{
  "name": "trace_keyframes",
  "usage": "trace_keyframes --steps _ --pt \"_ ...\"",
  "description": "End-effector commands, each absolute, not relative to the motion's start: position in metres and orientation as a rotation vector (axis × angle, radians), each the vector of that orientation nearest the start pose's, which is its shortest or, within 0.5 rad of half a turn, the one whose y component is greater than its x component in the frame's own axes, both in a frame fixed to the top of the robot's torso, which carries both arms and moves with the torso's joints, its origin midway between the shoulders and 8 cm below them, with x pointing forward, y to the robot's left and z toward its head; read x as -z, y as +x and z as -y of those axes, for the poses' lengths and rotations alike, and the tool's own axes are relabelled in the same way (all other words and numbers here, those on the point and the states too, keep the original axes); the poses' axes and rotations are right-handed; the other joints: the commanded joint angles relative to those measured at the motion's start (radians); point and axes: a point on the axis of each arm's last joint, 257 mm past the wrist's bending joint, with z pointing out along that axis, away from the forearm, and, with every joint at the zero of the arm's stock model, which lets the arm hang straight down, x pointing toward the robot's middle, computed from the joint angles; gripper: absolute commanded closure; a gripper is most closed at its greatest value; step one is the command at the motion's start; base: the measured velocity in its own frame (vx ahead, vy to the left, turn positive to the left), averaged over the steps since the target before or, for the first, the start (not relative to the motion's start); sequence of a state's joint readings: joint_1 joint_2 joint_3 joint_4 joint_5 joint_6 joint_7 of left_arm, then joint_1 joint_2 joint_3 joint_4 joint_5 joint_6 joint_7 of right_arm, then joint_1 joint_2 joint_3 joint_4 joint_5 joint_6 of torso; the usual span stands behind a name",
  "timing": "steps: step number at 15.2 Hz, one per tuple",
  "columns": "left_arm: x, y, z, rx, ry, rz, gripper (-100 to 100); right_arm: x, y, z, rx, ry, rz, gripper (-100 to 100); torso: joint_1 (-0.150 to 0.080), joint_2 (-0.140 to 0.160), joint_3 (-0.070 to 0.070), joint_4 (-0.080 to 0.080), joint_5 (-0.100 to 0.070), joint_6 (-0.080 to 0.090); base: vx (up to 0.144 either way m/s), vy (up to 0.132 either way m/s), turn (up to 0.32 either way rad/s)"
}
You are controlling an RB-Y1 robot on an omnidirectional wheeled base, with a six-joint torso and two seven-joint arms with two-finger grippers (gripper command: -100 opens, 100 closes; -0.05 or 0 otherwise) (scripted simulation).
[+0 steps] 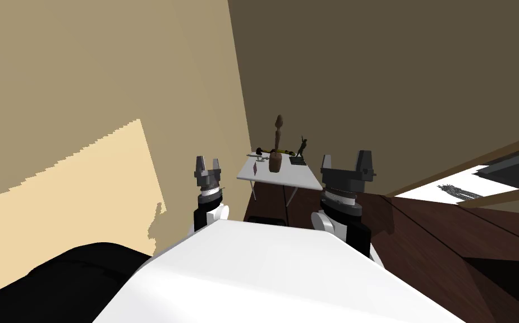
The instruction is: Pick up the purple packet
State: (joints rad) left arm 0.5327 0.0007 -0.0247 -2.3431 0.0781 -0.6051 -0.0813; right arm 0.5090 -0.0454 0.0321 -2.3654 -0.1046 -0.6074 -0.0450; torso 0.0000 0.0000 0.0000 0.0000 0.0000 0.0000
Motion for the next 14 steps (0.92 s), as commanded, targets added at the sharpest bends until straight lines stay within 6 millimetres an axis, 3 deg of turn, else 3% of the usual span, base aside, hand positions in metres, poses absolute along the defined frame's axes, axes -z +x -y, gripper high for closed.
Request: trace_keyframes --steps 1,5,10,11,14 --pt "-0.052 0.316 -0.274 1.293 -0.547 -0.544 -100 -0.076 0.305 0.272 -1.482 0.561 -0.445 0 0.0 0.0 0.0 0.0 0.0 0.0 0.007 -0.023 -0.01" --pt "-0.032 0.333 -0.266 1.23 -0.507 -0.661 -100 -0.076 0.305 0.272 -1.482 0.561 -0.445 0 -0.003 -0.002 -0.001 0.0 -0.001 0.0 0.028 -0.05 -0.008" --pt "0.008 0.36 -0.26 1.096 -0.443 -0.84 -100 -0.076 0.305 0.272 -1.482 0.561 -0.445 0 -0.006 -0.003 -0.002 -0.001 -0.001 0.0 0.043 -0.078 -0.012" --pt "0.008 0.36 -0.26 1.096 -0.443 -0.84 -100 -0.076 0.305 0.272 -1.482 0.561 -0.445 0 -0.006 -0.004 -0.002 -0.001 -0.001 0.0 0.048 -0.074 -0.004" --pt "0.038 0.378 -0.26 0.992 -0.395 -0.955 -100 -0.076 0.305 0.272 -1.482 0.561 -0.445 0 -0.005 -0.004 -0.002 -0.001 -0.001 0.0 0.044 -0.07 -0.012"
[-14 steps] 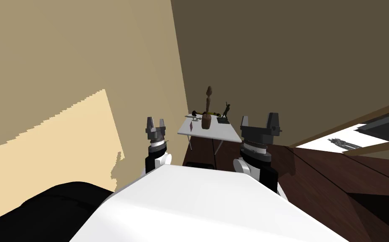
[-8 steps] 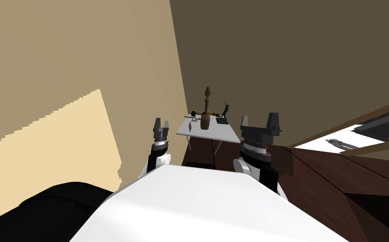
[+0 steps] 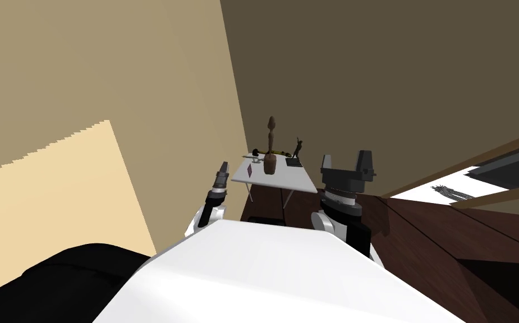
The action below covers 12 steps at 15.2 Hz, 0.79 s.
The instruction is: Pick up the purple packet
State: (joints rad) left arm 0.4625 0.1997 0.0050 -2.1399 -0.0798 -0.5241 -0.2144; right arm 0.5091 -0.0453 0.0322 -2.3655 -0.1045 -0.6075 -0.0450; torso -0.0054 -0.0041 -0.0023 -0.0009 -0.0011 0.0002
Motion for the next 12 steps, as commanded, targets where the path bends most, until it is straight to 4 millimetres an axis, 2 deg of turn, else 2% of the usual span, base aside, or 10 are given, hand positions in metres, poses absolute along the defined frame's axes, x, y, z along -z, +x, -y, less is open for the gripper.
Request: trace_keyframes --steps 1,4,5,7,8,10,11,12 --pt "0.038 0.378 -0.26 0.992 -0.395 -0.955 -100 -0.076 0.305 0.272 -1.482 0.561 -0.445 0 0.0 0.0 0.0 0.0 0.0 0.0 0.043 -0.069 -0.008" --pt "0.06 0.389 -0.263 0.915 -0.36 -1.032 -100 -0.076 0.305 0.272 -1.482 0.561 -0.445 0 0.001 0.001 0.001 0.0 0.0 0.0 0.025 -0.06 -0.008" --pt "0.06 0.389 -0.263 0.915 -0.36 -1.032 -100 -0.076 0.305 0.272 -1.482 0.561 -0.445 0 0.001 0.002 0.001 0.0 0.0 0.0 0.024 -0.056 -0.005" --pt "0.082 0.4 -0.268 0.832 -0.322 -1.107 -100 -0.076 0.305 0.272 -1.482 0.561 -0.445 0 0.001 0.002 0.001 0.0 0.0 0.0 0.031 -0.064 -0.013" --pt "0.082 0.4 -0.268 0.832 -0.322 -1.107 -100 -0.076 0.305 0.272 -1.482 0.561 -0.445 0 0.001 0.001 0.001 0.0 0.0 0.0 0.041 -0.065 -0.009" --pt "0.104 0.41 -0.274 0.748 -0.28 -1.177 -100 -0.076 0.305 0.272 -1.482 0.561 -0.445 0 0.0 0.001 0.0 0.0 0.0 0.0 0.045 -0.078 -0.012" --pt "0.105 0.41 -0.275 0.747 -0.281 -1.179 -100 -0.076 0.305 0.272 -1.482 0.561 -0.445 0 0.0 0.001 0.0 0.0 0.0 0.0 0.037 -0.077 -0.005" --pt "0.116 0.415 -0.279 0.704 -0.261 -1.214 -100 -0.076 0.305 0.272 -1.482 0.561 -0.445 0 0.0 0.001 0.0 0.0 0.0 0.0 0.042 -0.07 -0.01"
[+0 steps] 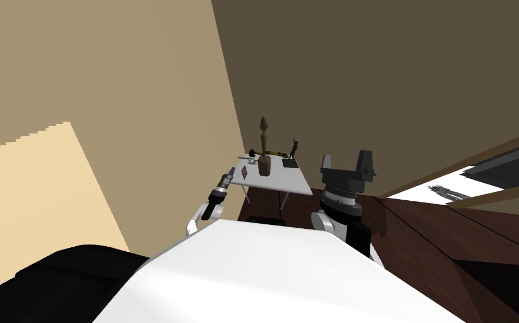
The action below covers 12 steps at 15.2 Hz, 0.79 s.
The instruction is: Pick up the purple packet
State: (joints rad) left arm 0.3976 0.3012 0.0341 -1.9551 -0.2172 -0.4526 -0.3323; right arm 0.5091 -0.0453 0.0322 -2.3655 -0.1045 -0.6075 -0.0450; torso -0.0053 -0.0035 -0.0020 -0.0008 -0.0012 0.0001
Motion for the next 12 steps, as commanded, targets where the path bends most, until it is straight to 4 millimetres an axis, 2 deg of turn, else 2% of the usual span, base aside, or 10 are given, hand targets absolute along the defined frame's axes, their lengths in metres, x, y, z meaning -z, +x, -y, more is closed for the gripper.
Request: trace_keyframes --steps 1,3,6,8,9,12 --pt "0.127 0.419 -0.283 0.66 -0.24 -1.247 -100 -0.076 0.305 0.272 -1.482 0.561 -0.445 0 0.0 0.0 0.0 0.0 0.0 0.0 0.045 -0.079 -0.013" --pt "0.149 0.427 -0.293 0.573 -0.198 -1.311 -100 -0.076 0.305 0.272 -1.482 0.561 -0.445 0 -0.001 0.0 0.0 0.0 0.0 0.0 0.053 -0.096 -0.019" --pt "0.159 0.431 -0.299 0.53 -0.177 -1.341 -100 -0.076 0.305 0.272 -1.482 0.561 -0.445 0 -0.001 -0.001 -0.001 0.0 0.0 0.0 0.051 -0.079 -0.006" --pt "0.179 0.437 -0.311 0.446 -0.136 -1.397 -100 -0.076 0.305 0.272 -1.482 0.561 -0.445 0 0.0 0.0 0.0 0.0 0.0 0.0 0.028 -0.067 -0.014" --pt "0.179 0.437 -0.311 0.446 -0.136 -1.397 -100 -0.076 0.305 0.272 -1.482 0.561 -0.445 0 0.0 0.001 0.0 0.0 0.0 0.0 0.034 -0.072 -0.008" --pt "0.205 0.444 -0.329 0.329 -0.077 -1.469 -100 -0.076 0.305 0.272 -1.482 0.561 -0.445 0 0.001 0.0 0.0 0.0 0.0 0.0 0.044 -0.067 -0.012"
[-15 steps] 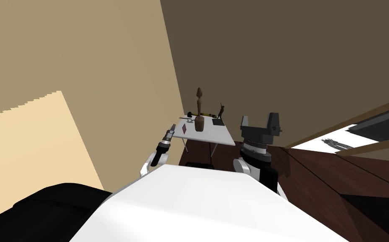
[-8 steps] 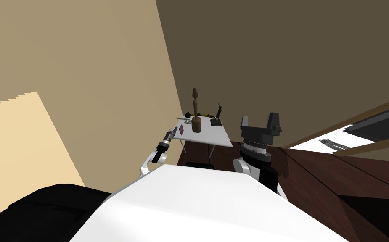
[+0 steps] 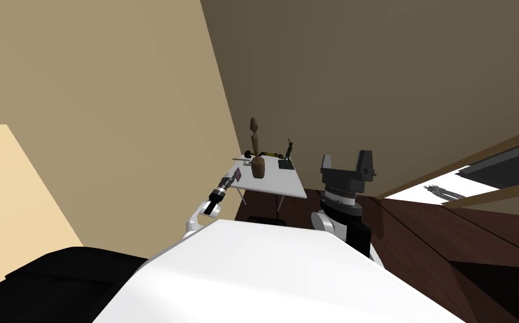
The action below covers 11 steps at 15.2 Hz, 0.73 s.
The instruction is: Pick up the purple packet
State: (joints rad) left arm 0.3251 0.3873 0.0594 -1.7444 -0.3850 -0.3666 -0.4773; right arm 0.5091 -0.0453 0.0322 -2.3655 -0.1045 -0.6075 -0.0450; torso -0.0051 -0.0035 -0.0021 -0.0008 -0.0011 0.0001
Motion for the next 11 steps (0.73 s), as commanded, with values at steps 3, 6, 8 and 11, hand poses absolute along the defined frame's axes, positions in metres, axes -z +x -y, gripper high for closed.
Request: trace_keyframes --steps 3,6,8,11 --pt "0.226 0.449 -0.347 0.228 -0.026 -1.528 -100 -0.076 0.305 0.272 -1.482 0.561 -0.445 0 -0.001 -0.001 0.0 0.0 0.0 0.0 0.056 -0.086 -0.012" --pt "0.237 0.451 -0.357 0.172 0.003 -1.559 -100 -0.076 0.305 0.272 -1.482 0.561 -0.445 0 0.0 0.0 0.0 0.0 0.0 0.0 0.031 -0.059 -0.006" --pt "0.242 0.452 -0.362 0.148 0.015 -1.572 -100 -0.076 0.305 0.272 -1.482 0.561 -0.445 0 0.001 0.001 0.001 0.0 0.0 0.0 0.021 -0.041 -0.004" --pt "0.252 0.453 -0.372 0.095 0.042 -1.601 -100 -0.076 0.305 0.272 -1.482 0.561 -0.445 0 0.002 0.002 0.001 0.0 0.0 0.0 0.023 -0.04 -0.007"
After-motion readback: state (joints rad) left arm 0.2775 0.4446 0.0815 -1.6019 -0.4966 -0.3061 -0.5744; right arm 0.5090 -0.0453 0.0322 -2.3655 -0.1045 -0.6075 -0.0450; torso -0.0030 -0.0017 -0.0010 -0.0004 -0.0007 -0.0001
